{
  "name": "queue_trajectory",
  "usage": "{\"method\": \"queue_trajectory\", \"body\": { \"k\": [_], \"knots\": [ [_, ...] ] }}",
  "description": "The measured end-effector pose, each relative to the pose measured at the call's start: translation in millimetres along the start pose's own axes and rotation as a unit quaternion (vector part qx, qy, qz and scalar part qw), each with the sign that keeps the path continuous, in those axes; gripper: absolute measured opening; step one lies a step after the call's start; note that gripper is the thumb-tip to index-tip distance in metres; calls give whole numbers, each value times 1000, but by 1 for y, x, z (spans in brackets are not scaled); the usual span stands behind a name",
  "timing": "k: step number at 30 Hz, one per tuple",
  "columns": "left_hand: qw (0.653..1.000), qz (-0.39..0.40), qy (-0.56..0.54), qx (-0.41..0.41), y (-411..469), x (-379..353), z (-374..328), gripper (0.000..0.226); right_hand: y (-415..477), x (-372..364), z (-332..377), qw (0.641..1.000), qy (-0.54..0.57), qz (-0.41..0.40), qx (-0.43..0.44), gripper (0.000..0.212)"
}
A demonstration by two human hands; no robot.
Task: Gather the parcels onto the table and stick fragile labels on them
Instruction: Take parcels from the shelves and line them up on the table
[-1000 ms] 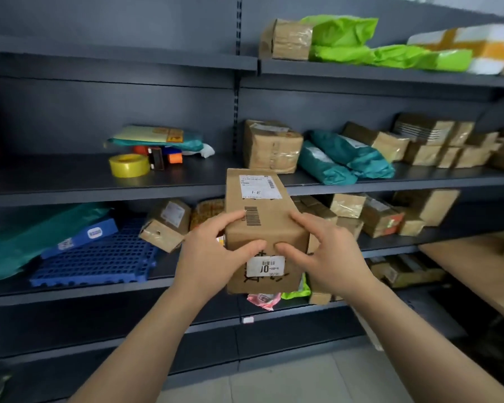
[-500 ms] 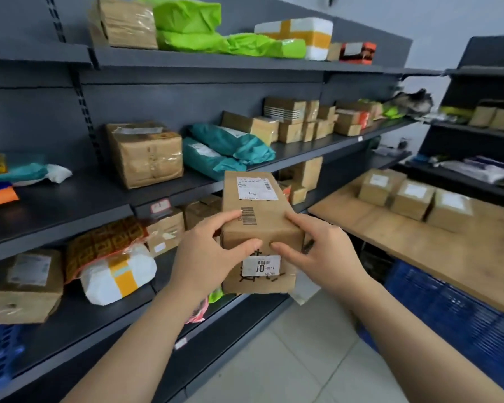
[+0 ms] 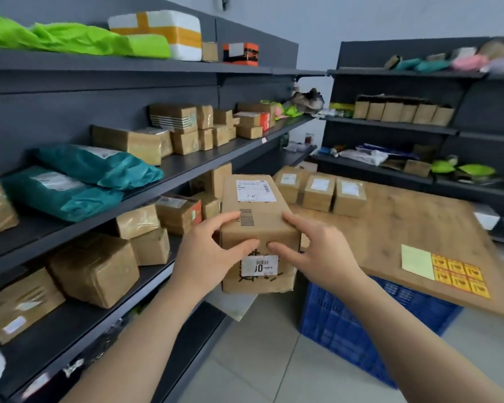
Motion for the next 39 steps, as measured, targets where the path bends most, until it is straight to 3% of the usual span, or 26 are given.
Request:
{"method": "queue_trajectory", "body": {
  "k": [10, 23, 39],
  "knots": [
    [997, 43, -43, -44, 110, -153, -17, 65, 75, 50, -146, 997, -57, -27, -45, 69],
    [988, 130, -70, -50, 230, -306, -4, 60, 154, 62, -296, 987, -83, -36, -136, 68],
    [955, 261, -116, -82, 379, -491, -12, 57, 239, 97, -463, 950, -117, -100, -271, 67]
  ]
}}
Point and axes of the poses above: each hand's wrist, its own y-axis towards the middle knuckle, its own x-axis out of the back of the hand, z = x × y, the point moved 10 cm from there along y, towards the middle knuckle, and after that the axes turned 6 degrees about -x, right-handed, at the moved point
